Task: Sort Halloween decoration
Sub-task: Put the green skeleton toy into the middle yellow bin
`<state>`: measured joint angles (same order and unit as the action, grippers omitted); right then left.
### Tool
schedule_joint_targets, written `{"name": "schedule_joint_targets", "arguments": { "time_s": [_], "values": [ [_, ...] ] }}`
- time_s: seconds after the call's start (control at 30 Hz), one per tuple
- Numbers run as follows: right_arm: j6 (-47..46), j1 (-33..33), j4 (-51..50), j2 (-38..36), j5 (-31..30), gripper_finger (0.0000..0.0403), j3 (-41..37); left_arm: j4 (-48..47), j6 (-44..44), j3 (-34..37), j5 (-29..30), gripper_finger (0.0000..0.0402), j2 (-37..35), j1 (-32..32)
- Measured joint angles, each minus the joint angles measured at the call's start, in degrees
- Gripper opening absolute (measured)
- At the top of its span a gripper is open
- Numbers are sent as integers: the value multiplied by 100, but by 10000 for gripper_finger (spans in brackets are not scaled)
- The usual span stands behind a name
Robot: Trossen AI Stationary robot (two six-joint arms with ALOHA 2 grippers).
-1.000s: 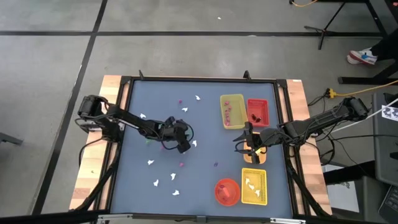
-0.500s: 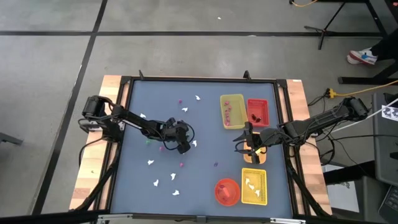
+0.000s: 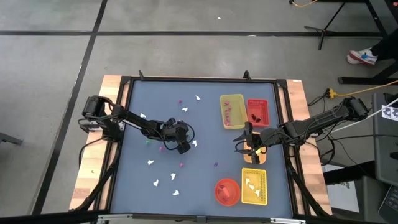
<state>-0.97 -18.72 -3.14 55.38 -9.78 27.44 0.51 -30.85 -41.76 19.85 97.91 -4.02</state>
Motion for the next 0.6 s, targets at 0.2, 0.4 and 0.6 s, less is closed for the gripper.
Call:
{"name": "schedule_joint_targets", "arguments": {
  "time_s": [0.2, 0.4, 0.6],
  "values": [
    [0, 0, 2, 1, 0, 211, 0, 29, 0, 0, -1, 16, 0, 1],
    [0, 0, 2, 2, 0, 211, 0, 55, 0, -181, -6, 16, 0, 1],
    [0, 0, 4, 0, 0, 211, 0, 57, 2, -653, -4, 16, -2, -1]
  ]
}}
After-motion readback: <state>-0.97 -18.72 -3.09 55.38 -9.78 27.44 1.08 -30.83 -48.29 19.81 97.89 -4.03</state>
